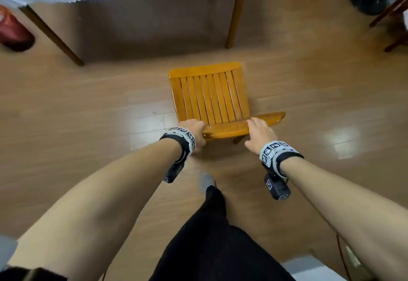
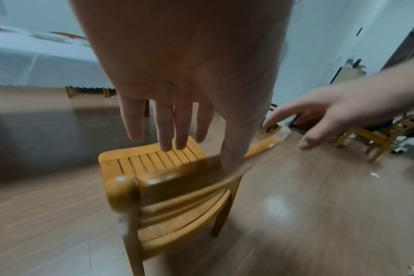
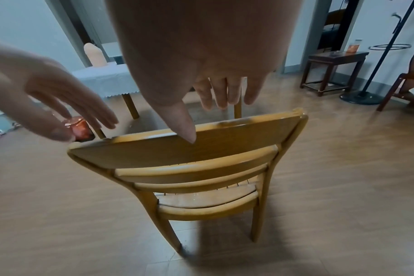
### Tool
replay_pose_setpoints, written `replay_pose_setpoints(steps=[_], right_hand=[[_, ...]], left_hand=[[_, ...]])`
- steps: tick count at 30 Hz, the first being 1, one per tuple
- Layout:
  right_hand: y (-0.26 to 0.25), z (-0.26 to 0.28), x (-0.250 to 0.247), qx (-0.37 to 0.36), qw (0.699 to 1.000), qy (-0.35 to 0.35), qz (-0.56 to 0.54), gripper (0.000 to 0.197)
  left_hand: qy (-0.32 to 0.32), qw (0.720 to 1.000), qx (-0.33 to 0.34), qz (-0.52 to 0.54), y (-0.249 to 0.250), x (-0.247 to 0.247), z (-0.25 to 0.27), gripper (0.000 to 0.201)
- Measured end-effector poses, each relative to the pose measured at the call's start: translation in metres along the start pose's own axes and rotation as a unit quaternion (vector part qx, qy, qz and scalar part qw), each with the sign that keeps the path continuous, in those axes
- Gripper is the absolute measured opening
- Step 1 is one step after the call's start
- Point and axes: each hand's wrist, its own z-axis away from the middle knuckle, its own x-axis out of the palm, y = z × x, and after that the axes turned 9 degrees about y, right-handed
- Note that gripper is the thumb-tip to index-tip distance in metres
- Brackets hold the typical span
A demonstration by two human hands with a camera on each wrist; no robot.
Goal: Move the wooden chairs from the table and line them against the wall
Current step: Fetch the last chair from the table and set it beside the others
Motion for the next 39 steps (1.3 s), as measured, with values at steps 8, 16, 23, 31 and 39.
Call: replay_pose_setpoints(steps=[8,16,23,31,39], right_hand=[[0.03,-0.048,0.041,-0.09,0.989,-0.065,0.095,0.069],[0.037,-0.08,0.031,-0.13,0.975,-0.115,0.136,0.042],[0.05,-0.087,0.023,-0.191,0.964,-0.129,0.135,0.025],[0.067,-0.16,-0.061,-0.259,0.959,-0.056,0.101,0.033],[0.062,-0.26,-0.133,-0.301,0.944,-0.051,0.125,0.047]], left_hand=[[0.03,0.999,-0.041,0.005,0.021,0.066,-0.038,0.025],[0.033,0.997,-0.077,0.002,0.029,0.062,-0.04,0.019],[-0.015,0.993,-0.117,-0.008,0.046,0.045,-0.045,0.015],[0.027,0.982,-0.184,0.016,0.055,-0.05,-0.083,0.014],[0.076,0.975,-0.202,0.044,0.033,-0.117,-0.144,0.002]])
